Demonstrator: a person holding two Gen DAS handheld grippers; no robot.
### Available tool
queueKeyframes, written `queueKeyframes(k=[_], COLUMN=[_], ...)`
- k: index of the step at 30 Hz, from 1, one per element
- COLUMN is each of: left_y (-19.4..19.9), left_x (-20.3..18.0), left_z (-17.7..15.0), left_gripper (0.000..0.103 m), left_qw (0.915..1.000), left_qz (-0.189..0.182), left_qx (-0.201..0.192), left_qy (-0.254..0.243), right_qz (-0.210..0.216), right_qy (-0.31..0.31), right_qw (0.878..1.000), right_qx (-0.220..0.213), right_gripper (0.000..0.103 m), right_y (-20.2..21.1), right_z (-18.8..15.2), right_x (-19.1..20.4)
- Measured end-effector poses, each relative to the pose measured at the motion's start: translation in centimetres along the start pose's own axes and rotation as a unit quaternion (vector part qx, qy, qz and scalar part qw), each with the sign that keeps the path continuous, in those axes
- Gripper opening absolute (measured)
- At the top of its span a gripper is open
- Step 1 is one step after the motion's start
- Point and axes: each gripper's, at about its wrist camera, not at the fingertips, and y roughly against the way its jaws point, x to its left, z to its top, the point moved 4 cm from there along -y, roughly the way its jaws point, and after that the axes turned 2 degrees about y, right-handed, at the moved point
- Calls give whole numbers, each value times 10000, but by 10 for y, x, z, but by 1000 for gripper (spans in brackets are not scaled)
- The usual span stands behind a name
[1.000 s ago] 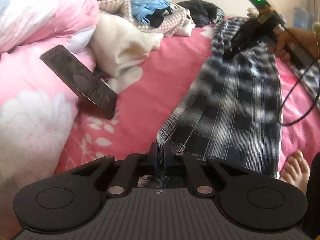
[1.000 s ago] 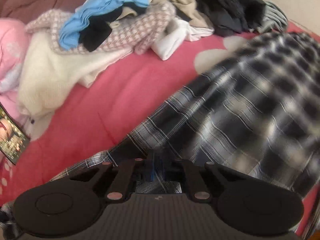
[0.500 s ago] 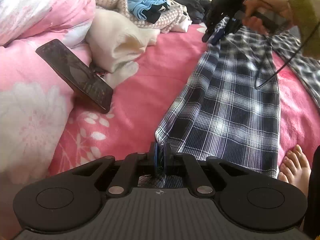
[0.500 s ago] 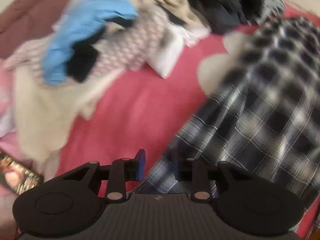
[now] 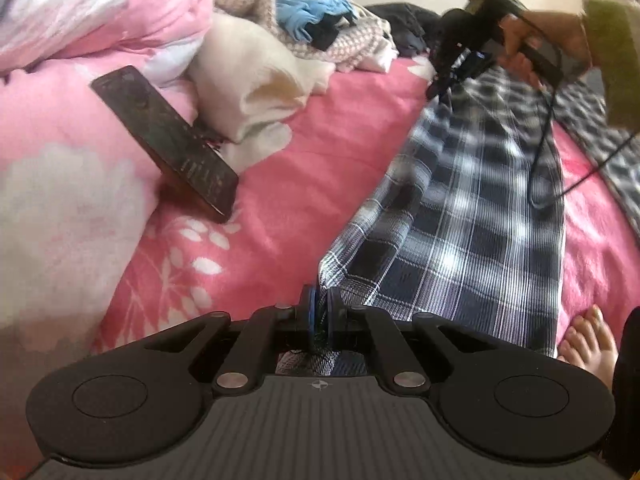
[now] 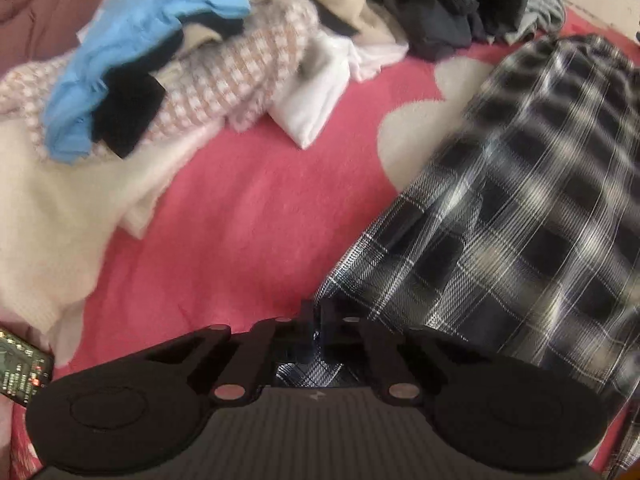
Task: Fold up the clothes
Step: 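Lay the stretched pants flat on the bedspread holding them with both grippers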
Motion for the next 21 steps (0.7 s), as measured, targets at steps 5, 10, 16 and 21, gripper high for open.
queueKeyframes(k=[5, 10, 16, 21], left_y=[-6, -16, -21, -20], left_x=[27, 54, 62, 69], left_z=[4, 5, 2, -1], left_gripper=[4, 4, 5, 9], left_qw=[9956, 9835, 9760, 9728], left_qz=[-153, -163, -227, -274], left_qx=[120, 289, 354, 424], left_qy=[920, 1781, 2135, 2262], right_qz=[138, 248, 598, 1707], right_qy=[263, 234, -225, -1716], right_qw=[9985, 9976, 9951, 9662], right_qx=[-465, -598, -759, -888], right_gripper=[1, 1, 3, 20], right_y=[17, 0, -37, -48], right_z=[6, 24, 29, 32], right_x=[13, 23, 23, -12])
